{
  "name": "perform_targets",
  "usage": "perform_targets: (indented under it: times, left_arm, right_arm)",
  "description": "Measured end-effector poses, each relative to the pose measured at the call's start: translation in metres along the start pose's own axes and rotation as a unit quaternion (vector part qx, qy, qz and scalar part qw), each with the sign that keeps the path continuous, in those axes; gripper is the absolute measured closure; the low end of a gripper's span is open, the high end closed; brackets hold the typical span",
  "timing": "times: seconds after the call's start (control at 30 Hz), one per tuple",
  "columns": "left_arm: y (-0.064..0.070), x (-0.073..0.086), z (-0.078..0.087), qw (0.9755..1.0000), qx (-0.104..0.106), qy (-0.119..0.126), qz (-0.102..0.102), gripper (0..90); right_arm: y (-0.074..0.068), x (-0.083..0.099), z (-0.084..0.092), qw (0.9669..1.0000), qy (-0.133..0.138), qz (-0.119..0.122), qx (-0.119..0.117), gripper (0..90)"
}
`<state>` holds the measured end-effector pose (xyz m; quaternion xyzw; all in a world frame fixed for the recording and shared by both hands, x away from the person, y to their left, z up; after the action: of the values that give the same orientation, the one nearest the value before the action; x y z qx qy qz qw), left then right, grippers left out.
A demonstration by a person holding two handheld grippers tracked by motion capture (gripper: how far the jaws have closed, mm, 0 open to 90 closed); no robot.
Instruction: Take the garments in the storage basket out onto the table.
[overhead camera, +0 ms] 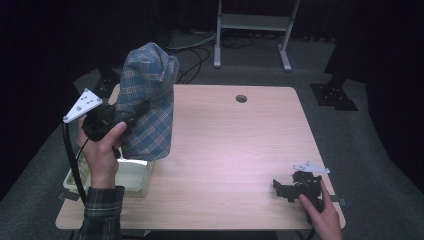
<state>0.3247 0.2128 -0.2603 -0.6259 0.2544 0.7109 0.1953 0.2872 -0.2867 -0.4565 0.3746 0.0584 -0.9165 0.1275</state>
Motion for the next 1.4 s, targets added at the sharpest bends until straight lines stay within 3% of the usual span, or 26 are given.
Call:
perform_targets:
  times: [0.53, 1.4]
  left_arm:
    - [0.043, -0.002, -0.029, 0.9995, 0.032, 0.004, -0.006, 48.8]
    - [0.087, 0.023, -0.074, 0.9963, 0.084, 0.014, 0.009, 48.8]
  right_arm:
    - [0.0, 0.0, 0.0, 1.0, 0.0, 0.0, 0.0, 0.0]
    - [0.0, 0.0, 0.0, 1.0, 0.0, 0.0, 0.0, 0.0]
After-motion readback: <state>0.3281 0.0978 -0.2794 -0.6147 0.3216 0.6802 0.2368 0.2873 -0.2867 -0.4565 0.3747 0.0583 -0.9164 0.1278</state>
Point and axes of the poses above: each handheld gripper's, and its own axes: z roughly backward along the jaws, x roughly out of its underside, y roughly to its right, the point moved 1 cm from there along -z, roughly forward along the jaws, and after that the axes turned 1 degree about -y, right-handed, at the moved point
